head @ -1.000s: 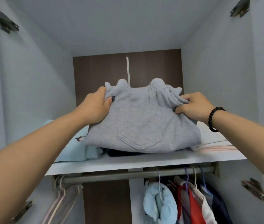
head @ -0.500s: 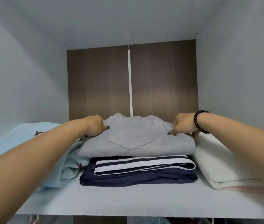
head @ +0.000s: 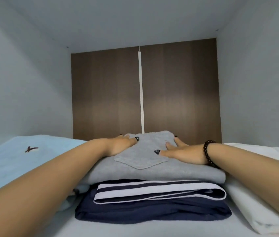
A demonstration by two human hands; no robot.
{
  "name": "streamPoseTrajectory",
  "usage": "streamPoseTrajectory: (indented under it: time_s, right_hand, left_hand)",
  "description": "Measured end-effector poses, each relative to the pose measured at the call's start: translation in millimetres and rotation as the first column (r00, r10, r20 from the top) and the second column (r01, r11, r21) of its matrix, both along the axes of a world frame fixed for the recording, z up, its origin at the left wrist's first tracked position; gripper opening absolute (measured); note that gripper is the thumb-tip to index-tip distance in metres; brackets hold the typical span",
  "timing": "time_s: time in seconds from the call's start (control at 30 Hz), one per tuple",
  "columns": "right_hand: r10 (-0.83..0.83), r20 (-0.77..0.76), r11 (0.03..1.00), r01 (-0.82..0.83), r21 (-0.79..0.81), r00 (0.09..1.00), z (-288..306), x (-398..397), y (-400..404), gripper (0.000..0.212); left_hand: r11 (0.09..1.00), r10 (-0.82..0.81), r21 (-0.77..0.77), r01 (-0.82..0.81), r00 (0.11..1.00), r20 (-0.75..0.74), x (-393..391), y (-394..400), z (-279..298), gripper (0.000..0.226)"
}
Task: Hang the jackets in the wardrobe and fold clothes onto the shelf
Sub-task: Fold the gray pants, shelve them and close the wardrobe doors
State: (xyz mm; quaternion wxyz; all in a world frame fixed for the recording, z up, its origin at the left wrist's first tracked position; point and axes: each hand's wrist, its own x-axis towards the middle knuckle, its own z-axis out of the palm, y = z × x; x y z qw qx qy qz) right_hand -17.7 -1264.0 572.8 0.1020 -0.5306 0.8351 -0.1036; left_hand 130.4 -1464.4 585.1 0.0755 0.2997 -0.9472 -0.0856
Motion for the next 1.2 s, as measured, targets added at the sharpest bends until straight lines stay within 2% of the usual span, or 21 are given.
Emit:
streamPoseTrajectory:
  time_s: [0.13, 0.3, 0.43, 0.6, 0.7, 0.8, 0.9, 1.03, 1.2]
  right_hand:
    - [-0.009, -0.033, 1.0, 0.009, -0.003, 0.999, 0, -1, -6, 0.09]
    - [0.005, 0.022, 0.999, -0.004, -0.037, 1.0, 5, 0, 1, 0.091]
    - [0.061, -0.003, 0.992, -0.061, -0.112, 0.998, 14, 8, 15, 0.083]
    - [-0.05, -0.195, 0.934, -0.023, -0.356, 0.979, 15, 35, 40, 0.056]
    - [-0.028, -0.202, 0.915, -0.056, -0.4, 0.979, 16, 64, 56, 0.069]
    - [-0.007, -0.203, 0.902, -0.081, -0.424, 0.979, 16, 93, 70, 0.068]
    - [0.018, -0.175, 0.876, -0.1, -0.471, 0.984, 10, 131, 89, 0.065]
    - [0.055, -0.125, 0.844, -0.113, -0.524, 0.991, -3, 185, 112, 0.065]
    - [0.098, -0.035, 0.841, -0.101, -0.532, 0.995, -26, 252, 143, 0.082]
  left_hand:
    - [0.998, 0.0, 0.055, 0.002, 0.999, -0.048, -5, -8, -8, 0.074]
    - [0.992, 0.036, 0.128, -0.021, 0.993, -0.115, 3, 7, -7, 0.072]
    - [0.999, 0.02, 0.051, -0.011, 0.983, -0.184, 14, 25, 2, 0.064]
    - [0.995, 0.073, -0.046, -0.091, 0.952, -0.296, 48, 50, 7, 0.069]
    - [0.987, 0.084, -0.11, -0.119, 0.957, -0.279, 78, 68, 9, 0.066]
    - [0.982, 0.085, -0.142, -0.124, 0.963, -0.255, 113, 94, 9, 0.065]
    - [0.982, 0.045, -0.165, -0.091, 0.963, -0.266, 158, 118, 4, 0.053]
    - [0.982, 0.047, -0.164, -0.096, 0.959, -0.281, 223, 144, -14, 0.047]
    - [0.985, 0.105, -0.11, -0.134, 0.965, -0.239, 297, 172, -44, 0.044]
